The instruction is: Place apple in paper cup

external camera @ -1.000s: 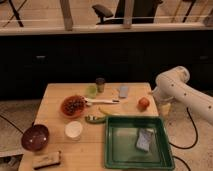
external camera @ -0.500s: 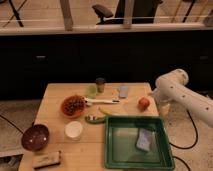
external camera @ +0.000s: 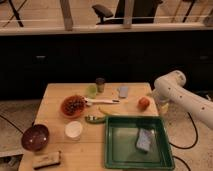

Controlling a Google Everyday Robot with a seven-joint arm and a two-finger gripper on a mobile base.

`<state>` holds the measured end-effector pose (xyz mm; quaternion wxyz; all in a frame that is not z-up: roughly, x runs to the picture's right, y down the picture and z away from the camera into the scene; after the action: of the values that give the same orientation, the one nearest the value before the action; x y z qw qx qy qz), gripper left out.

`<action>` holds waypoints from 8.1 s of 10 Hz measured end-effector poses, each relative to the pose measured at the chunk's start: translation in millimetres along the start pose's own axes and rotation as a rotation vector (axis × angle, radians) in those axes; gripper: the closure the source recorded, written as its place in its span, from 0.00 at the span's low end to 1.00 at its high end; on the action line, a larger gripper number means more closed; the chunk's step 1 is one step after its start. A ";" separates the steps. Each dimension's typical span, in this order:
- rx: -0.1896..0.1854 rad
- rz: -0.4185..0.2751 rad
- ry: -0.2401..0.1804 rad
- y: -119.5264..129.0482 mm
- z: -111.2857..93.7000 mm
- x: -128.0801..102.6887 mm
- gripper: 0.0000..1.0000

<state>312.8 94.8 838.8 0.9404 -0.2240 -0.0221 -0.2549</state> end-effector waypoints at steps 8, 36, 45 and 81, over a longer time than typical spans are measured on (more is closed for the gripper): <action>0.007 -0.091 -0.015 -12.7 25.0 2.7 0.20; 0.013 -0.274 -0.174 -42.0 69.8 -16.4 0.20; 0.009 -0.291 -0.197 -37.0 75.6 -17.2 0.20; -0.006 -0.419 -0.259 -18.8 72.2 -43.0 0.20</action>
<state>271.5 131.7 904.7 0.8558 -0.2480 -0.1874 -0.4135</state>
